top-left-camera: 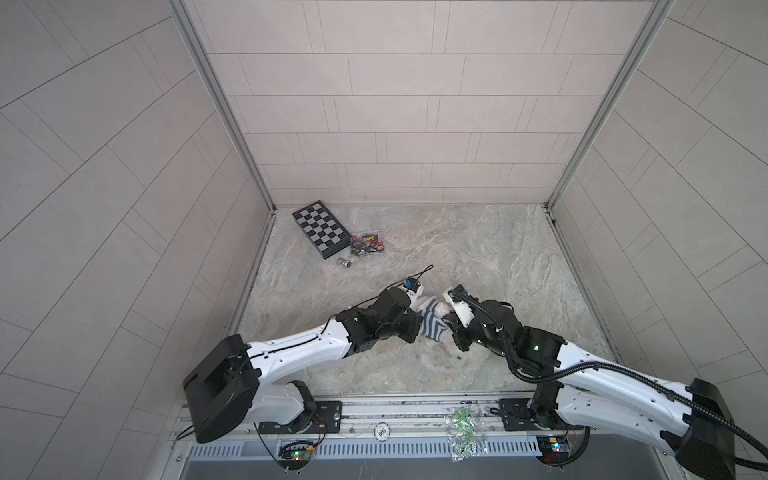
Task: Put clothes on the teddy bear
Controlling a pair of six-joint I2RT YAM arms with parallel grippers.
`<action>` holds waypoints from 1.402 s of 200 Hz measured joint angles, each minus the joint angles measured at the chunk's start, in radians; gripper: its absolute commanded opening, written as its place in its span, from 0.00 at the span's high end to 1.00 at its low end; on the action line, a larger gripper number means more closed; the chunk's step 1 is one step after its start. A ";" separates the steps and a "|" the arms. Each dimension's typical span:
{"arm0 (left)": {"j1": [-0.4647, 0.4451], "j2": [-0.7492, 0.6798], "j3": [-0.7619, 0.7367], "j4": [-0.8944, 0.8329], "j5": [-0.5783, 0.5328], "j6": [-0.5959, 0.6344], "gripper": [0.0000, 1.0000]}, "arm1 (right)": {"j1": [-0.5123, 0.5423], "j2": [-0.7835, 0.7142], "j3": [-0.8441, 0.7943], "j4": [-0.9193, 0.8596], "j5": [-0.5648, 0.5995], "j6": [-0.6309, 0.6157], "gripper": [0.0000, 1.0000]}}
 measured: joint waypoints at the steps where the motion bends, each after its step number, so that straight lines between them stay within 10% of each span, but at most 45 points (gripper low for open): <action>1: 0.002 0.001 0.000 0.000 -0.002 0.000 0.87 | 0.000 0.000 0.000 0.000 0.000 0.000 1.00; 172: 0.034 0.010 0.010 -0.009 -0.070 0.014 0.85 | -0.062 -0.002 0.000 -0.007 -0.046 0.000 1.00; 238: -0.008 -0.176 -0.104 0.032 -0.068 0.050 0.47 | -0.097 0.002 0.000 -0.008 -0.061 0.016 1.00; 280: -0.046 -0.195 -0.125 0.055 -0.076 0.056 0.42 | -0.098 0.010 0.000 -0.006 -0.077 0.025 1.00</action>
